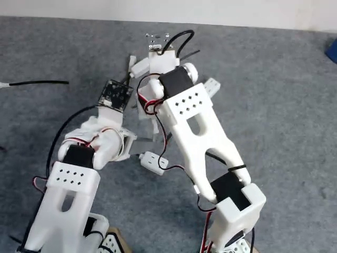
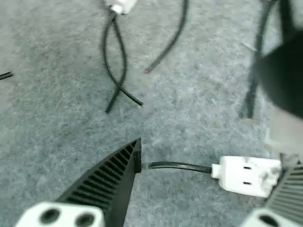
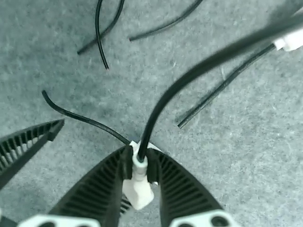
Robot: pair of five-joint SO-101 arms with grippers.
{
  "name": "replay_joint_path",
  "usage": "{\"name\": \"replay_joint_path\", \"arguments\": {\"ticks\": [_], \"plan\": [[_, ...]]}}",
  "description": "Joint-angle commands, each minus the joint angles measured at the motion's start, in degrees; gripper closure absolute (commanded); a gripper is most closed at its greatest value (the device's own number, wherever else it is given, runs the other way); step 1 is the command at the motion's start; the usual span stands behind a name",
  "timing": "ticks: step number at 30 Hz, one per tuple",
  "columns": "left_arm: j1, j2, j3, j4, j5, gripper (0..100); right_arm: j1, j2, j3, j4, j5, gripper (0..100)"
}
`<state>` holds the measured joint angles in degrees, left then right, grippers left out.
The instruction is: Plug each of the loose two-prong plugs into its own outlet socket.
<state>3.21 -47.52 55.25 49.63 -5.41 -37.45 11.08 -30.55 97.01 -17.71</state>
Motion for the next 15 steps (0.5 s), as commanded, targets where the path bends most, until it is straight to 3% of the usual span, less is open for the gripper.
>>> {"name": "replay_joint_path", "arguments": {"ticks": [1, 15], "plan": [[-2.42, -0.75, -2.42, -2.29, 0.35, 57, -0.84, -3.47, -0.22, 1.10, -0.09, 99.2], [-4.79, 10.59, -2.77, -9.93, 0.26, 57, -0.66, -3.65, 7.78, 3.82, 8.44, 99.2]]}}
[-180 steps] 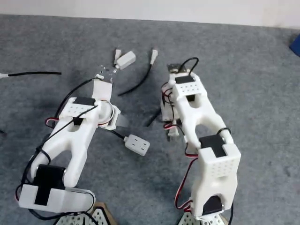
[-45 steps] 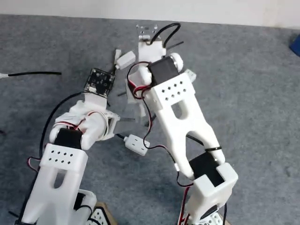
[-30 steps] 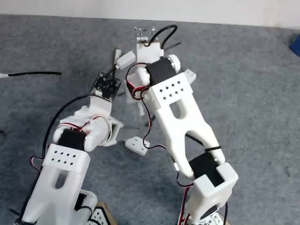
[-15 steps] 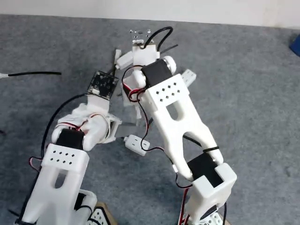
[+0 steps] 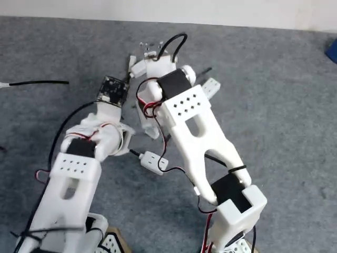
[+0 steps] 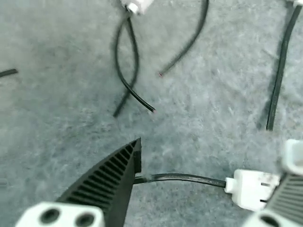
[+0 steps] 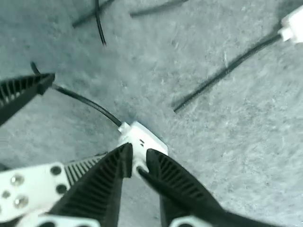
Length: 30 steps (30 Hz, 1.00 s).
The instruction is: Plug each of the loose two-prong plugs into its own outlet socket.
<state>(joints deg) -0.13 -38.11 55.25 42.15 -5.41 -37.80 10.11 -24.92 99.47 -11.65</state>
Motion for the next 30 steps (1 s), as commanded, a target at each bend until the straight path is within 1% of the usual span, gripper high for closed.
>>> {"name": "replay_joint_path", "arguments": {"ticks": [1, 10, 14, 18, 23, 26, 28, 30], "plan": [[-1.45, 1.71, -3.38, -2.46, 0.26, 57, -0.22, -2.68, 2.95, 1.36, 3.16, 99.2], [-2.77, 2.15, -4.44, -2.20, 0.26, 57, -0.22, -2.68, 4.18, 1.36, 5.71, 99.2], [-3.38, 1.80, -4.18, -2.02, 0.18, 57, -0.13, -2.42, 4.00, 1.01, 5.54, 99.2], [-3.38, 1.80, -3.65, 1.14, 0.09, 57, 0.66, -2.24, 4.18, -1.63, 5.45, 99.2], [-7.43, 1.71, -3.56, 4.92, 0.00, 57, 3.82, -2.15, 4.18, -1.89, 7.03, 99.2], [-9.36, 1.71, -2.86, 7.74, -2.81, 57, 5.23, -2.15, 4.18, -1.89, 7.47, 99.2], [-10.59, 1.71, -2.24, 8.88, -3.52, 57, 5.58, -2.15, 4.18, -1.80, 7.21, 99.2], [-11.82, 1.71, -1.63, 9.32, -3.52, 57, 5.76, -2.15, 4.18, -1.63, 4.48, 99.2]]}}
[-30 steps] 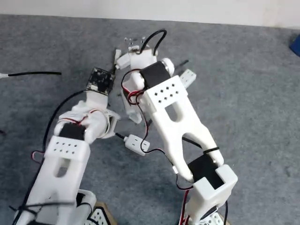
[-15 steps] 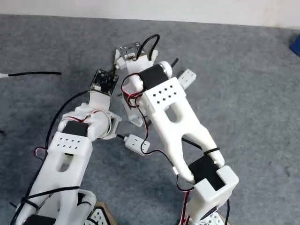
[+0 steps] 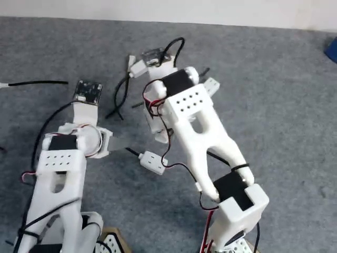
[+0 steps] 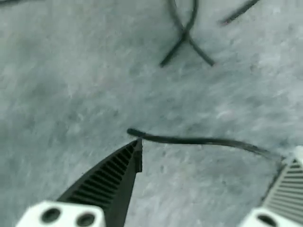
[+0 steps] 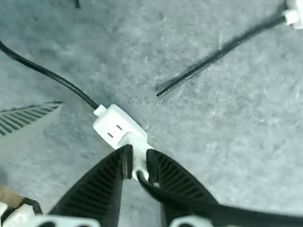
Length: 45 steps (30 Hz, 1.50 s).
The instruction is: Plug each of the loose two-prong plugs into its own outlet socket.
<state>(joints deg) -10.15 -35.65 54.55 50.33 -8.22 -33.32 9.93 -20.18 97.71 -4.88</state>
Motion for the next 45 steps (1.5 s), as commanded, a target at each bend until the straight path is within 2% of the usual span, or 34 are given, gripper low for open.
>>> {"name": "replay_joint_path", "arguments": {"ticks": [1, 6, 8, 13, 18, 25, 31, 34, 40, 45], "plan": [[-2.59, -0.75, -0.75, 1.41, -0.70, 57, 1.36, -1.98, -0.57, 0.22, -4.04, 99.2], [-6.46, -0.75, -0.75, 1.14, -0.70, 57, -0.22, -2.07, -0.40, 2.07, -10.02, 99.2], [-8.13, -0.75, -0.75, 1.14, -0.70, 57, -1.54, -2.24, 1.27, 1.80, -8.62, 99.2], [-11.47, -0.66, -0.75, 1.14, -7.74, 57, -6.64, -2.51, 7.16, 0.13, 16.00, 99.2], [-17.36, -0.40, -0.75, -0.09, -16.97, 57, -6.55, -2.59, 8.31, -4.88, 37.71, 99.1], [-23.60, -0.13, -0.48, -1.32, -22.77, 57, -9.19, -3.21, 8.22, -8.31, 50.20, 99.1], [-26.24, -0.04, -0.40, -1.32, -27.52, 57, -11.74, -12.79, 14.11, -8.57, 60.48, 99.1], [-26.77, -0.04, -0.40, -1.32, -28.66, 57, -12.35, -19.03, 23.08, -13.05, 64.09, 99.1], [-26.77, -0.04, -0.31, -0.97, -28.66, 57, -13.85, -27.38, 39.96, -25.27, 64.53, 99.1], [-26.77, -0.04, 0.66, -1.05, -28.66, 57, -15.52, -29.67, 43.91, -29.05, 65.85, 99.1]]}}
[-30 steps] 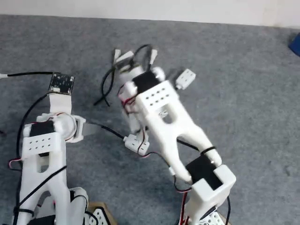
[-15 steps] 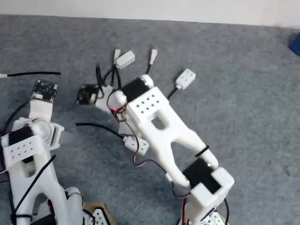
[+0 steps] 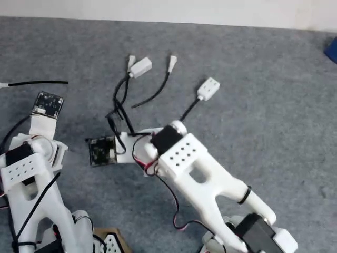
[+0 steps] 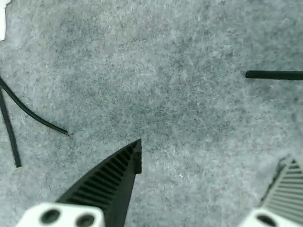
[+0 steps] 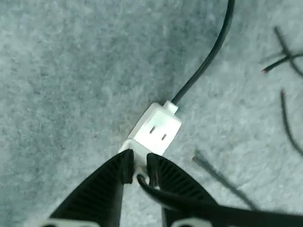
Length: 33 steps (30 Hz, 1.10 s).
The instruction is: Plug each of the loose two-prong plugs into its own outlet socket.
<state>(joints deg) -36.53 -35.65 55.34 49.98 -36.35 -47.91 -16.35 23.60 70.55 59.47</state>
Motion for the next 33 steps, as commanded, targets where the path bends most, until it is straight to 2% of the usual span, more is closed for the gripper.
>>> {"name": "replay_joint_path", "arguments": {"ticks": [1, 22, 33], "plan": [[-0.40, -0.04, 0.22, -0.79, -0.53, 57, -0.92, -3.38, 0.04, -2.15, 1.49, 99.1], [-3.03, -0.13, 0.66, -0.79, -2.29, 57, 1.01, -3.21, 0.66, -7.52, 3.16, 99.1], [-3.12, -0.13, 0.75, -0.79, -2.90, 57, 2.51, 2.15, 0.66, -8.75, 2.99, 99.1]]}}
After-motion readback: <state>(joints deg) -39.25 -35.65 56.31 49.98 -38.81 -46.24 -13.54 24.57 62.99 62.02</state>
